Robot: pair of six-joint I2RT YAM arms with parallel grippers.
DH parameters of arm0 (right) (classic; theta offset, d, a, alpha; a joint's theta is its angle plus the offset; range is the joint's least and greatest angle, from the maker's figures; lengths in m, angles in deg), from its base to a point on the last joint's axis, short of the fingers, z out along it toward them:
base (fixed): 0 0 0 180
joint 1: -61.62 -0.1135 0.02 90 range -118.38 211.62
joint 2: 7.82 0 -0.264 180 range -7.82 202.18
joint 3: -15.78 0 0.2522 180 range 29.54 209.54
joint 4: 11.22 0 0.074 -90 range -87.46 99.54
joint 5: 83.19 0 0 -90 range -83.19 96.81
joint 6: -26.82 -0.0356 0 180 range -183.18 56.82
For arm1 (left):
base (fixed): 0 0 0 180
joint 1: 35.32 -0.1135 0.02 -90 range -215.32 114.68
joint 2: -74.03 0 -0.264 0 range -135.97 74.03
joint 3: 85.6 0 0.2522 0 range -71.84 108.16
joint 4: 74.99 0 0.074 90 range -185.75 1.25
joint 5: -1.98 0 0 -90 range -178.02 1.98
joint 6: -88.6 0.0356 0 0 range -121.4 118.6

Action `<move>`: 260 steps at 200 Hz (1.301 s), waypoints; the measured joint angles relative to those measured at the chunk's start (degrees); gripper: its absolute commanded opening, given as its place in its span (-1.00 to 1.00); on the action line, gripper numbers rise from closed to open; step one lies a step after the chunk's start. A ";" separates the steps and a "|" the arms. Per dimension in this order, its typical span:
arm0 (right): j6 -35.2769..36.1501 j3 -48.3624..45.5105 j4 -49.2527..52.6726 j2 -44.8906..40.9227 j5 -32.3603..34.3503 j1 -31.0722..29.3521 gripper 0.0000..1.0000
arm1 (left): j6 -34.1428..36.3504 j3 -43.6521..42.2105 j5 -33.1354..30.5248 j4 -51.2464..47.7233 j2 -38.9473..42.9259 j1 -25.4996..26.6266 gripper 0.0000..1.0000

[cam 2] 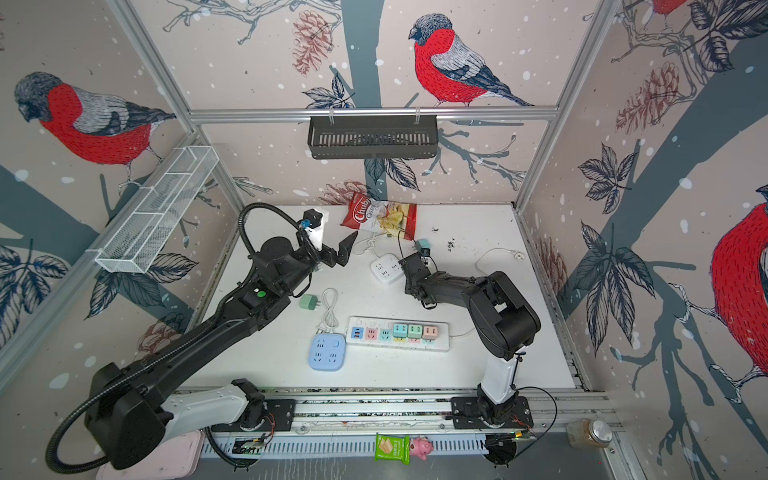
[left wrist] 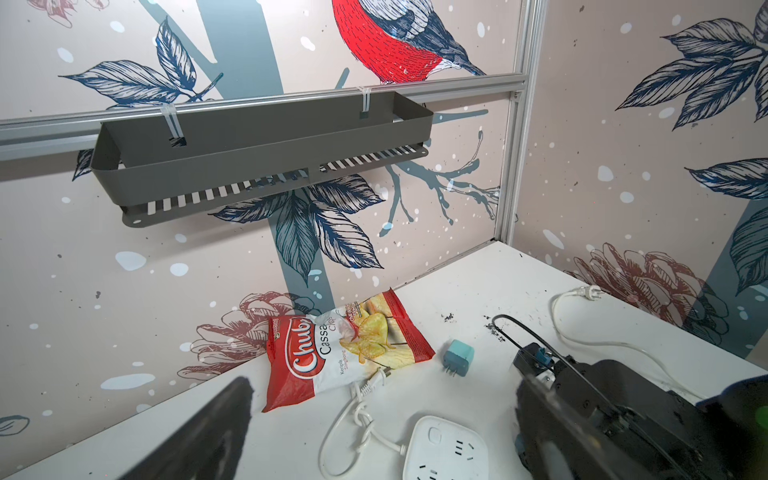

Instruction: Insert the plug

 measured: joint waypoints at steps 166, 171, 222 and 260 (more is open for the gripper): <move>-1.90 -12.20 0.09 -11.21 -0.59 7.06 0.49 | 0.48 -0.15 -0.11 0.02 0.31 0.00 0.97; -2.12 -12.63 0.48 -11.78 -0.59 7.04 0.49 | 0.48 -0.15 -0.11 0.02 0.35 0.00 0.97; -5.03 -14.60 3.58 -14.82 -0.68 6.03 0.42 | 0.48 -0.17 -0.07 0.00 1.05 -0.04 0.96; -9.07 -14.99 3.82 -14.47 1.99 7.48 0.36 | 0.46 -0.26 -0.07 0.15 2.05 -0.04 0.96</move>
